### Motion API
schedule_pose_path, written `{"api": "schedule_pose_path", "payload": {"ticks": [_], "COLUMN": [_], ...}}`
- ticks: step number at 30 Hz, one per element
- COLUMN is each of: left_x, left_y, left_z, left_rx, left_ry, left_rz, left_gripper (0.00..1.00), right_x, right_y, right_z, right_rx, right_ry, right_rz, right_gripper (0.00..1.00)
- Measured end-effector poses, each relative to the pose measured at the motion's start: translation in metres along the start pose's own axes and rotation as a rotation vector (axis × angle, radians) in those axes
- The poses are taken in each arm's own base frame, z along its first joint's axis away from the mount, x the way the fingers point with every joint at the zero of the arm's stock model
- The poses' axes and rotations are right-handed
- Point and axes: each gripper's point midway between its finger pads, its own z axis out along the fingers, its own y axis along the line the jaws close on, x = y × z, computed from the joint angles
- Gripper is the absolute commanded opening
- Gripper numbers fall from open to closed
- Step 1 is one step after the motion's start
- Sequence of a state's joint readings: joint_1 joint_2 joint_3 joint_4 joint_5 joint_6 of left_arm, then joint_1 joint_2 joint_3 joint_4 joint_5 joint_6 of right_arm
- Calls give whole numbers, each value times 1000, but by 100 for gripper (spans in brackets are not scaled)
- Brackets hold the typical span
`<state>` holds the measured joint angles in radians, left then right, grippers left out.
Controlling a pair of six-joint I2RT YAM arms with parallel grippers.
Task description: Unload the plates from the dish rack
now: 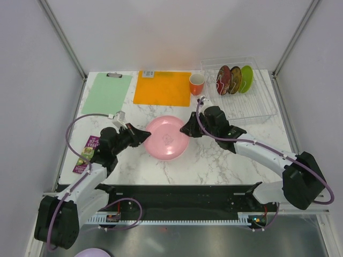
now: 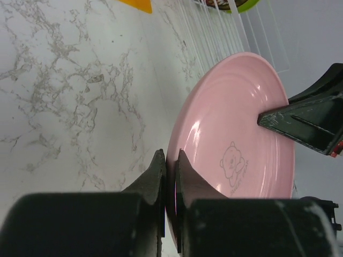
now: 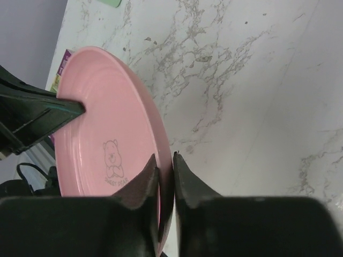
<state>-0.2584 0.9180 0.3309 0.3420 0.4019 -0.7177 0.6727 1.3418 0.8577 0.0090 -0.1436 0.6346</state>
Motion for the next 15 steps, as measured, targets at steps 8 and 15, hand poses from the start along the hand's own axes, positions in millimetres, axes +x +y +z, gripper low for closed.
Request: {"api": "schedule_pose_path", "payload": {"ticks": [8, 15], "left_x": [19, 18], "left_y": [20, 48], "left_z": [-10, -14], "left_rx": [-112, -258], "left_ry": [66, 47], "left_rz": [0, 25], "left_gripper": [2, 2], "right_x": [-22, -86], "right_y": [-18, -53], "right_z": [-8, -54], "right_rx": [168, 457], "right_ry": [-48, -208], "right_rz": [-84, -220], "right_gripper": [84, 90]}}
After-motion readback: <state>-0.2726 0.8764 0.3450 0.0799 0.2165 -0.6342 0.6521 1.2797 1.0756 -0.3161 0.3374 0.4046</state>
